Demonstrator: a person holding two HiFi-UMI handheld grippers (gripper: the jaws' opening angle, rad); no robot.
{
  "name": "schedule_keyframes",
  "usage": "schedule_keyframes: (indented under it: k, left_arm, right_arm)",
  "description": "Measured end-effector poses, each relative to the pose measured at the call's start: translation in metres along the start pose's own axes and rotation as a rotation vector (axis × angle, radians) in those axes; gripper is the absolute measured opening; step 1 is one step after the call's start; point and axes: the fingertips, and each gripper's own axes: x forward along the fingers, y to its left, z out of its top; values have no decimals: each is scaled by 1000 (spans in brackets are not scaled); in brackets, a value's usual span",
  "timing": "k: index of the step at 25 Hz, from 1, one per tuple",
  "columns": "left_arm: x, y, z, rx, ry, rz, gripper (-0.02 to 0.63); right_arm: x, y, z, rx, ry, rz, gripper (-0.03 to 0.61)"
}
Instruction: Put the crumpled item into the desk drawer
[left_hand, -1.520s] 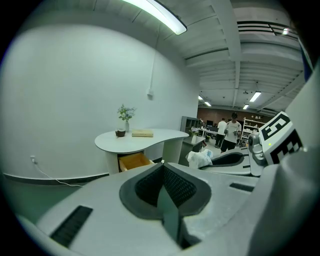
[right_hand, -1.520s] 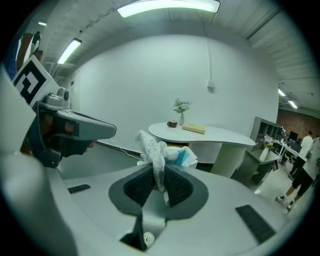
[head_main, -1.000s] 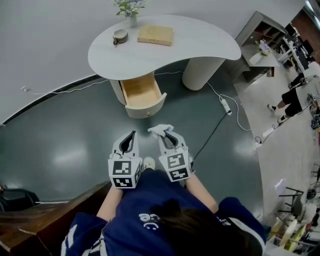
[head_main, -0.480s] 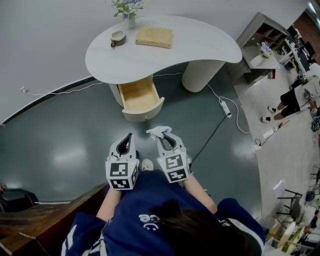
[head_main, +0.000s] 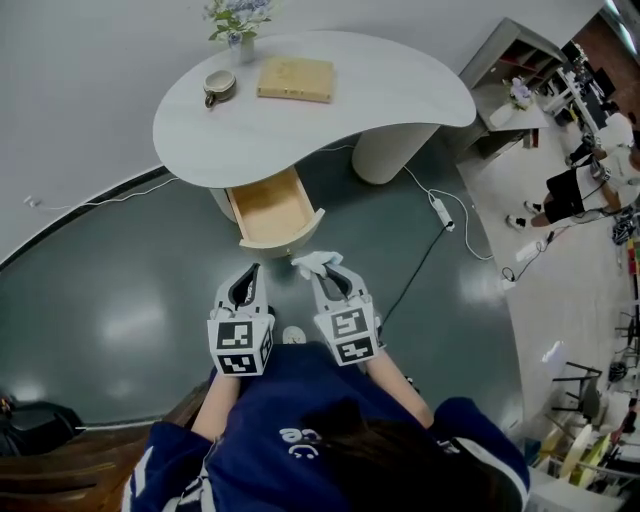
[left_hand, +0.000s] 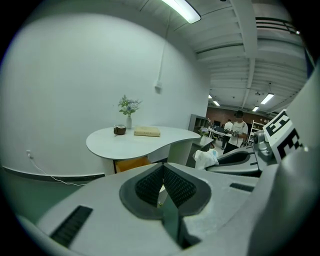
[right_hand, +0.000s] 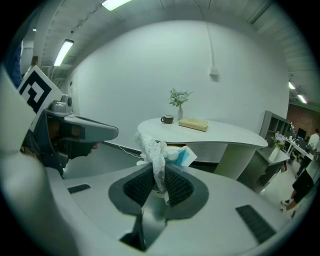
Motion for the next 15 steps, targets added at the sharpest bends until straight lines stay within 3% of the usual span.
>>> schedule_keyframes:
  k: [7,15]
  left_arm:
    - [39,43,9,-22,46,-54,3]
    - [77,107,37,-2,38,-95,4]
  right_arm:
    - [49,-4,31,23,23,-22,67]
    - [102,0,61,18,64,-69,67]
